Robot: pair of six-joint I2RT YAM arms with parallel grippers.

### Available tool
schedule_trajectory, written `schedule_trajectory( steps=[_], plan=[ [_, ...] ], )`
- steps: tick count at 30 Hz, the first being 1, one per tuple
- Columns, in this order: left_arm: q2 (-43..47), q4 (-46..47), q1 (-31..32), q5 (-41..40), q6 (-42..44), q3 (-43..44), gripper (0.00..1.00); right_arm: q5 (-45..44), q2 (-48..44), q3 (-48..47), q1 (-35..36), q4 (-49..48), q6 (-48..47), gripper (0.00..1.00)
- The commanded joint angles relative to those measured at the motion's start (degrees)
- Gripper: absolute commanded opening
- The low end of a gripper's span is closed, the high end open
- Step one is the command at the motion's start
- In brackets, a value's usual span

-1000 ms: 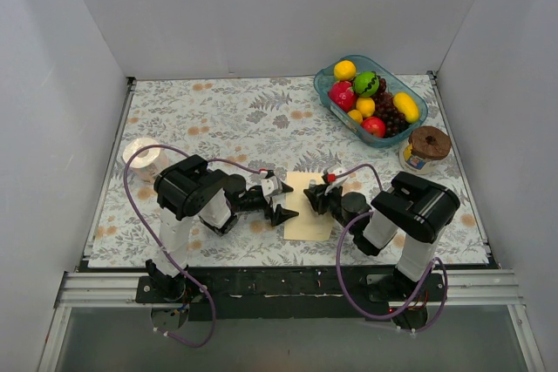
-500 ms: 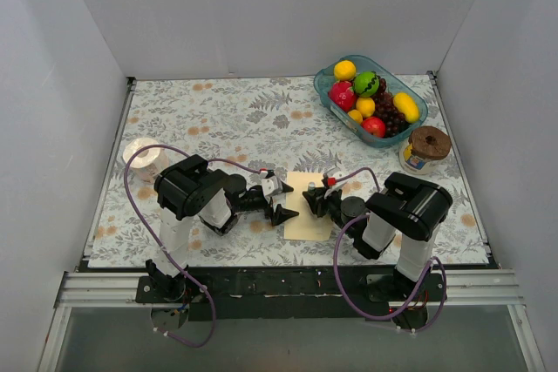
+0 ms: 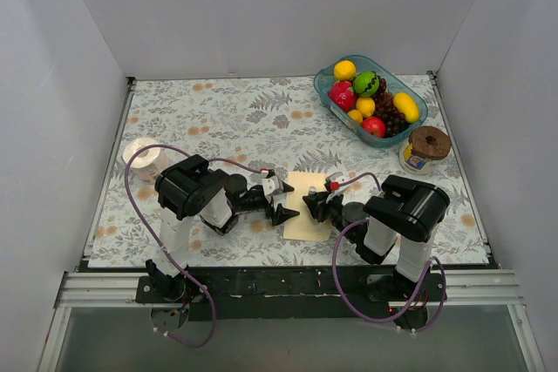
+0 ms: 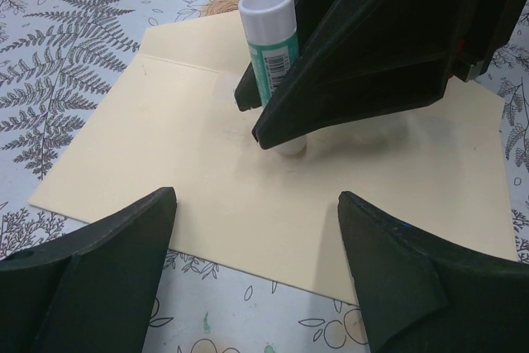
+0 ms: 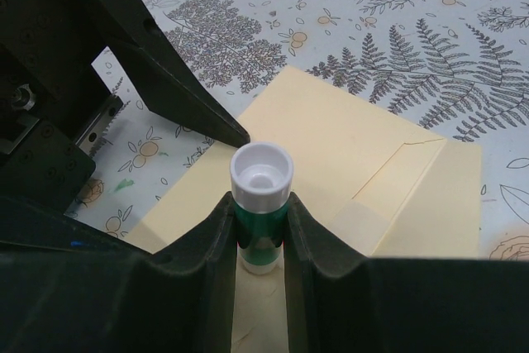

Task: Place the letter into the envelope and seal it
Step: Apply the solid glue to the envelope.

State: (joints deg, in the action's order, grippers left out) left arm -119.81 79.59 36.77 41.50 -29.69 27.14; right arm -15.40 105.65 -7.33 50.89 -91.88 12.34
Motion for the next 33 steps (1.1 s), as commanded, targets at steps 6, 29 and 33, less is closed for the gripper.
schedule_trajectory(
  steps=[6, 29, 33],
  plan=[
    [-5.08, -14.2, 0.14, -6.96, 0.16, -1.73, 0.79, -0.86, 4.3, 4.96, 3.6, -16.41, 1.72, 0.01],
    [-5.44, -14.46, 0.05, -7.13, 0.25, -1.56, 0.79, -13.87, 5.36, 1.97, 4.3, -16.58, -6.7, 0.01],
    [-5.52, -14.55, 0.05, -7.13, 0.16, -1.38, 0.79, -14.83, 5.89, 1.27, 4.3, -16.49, -7.59, 0.01]
  ],
)
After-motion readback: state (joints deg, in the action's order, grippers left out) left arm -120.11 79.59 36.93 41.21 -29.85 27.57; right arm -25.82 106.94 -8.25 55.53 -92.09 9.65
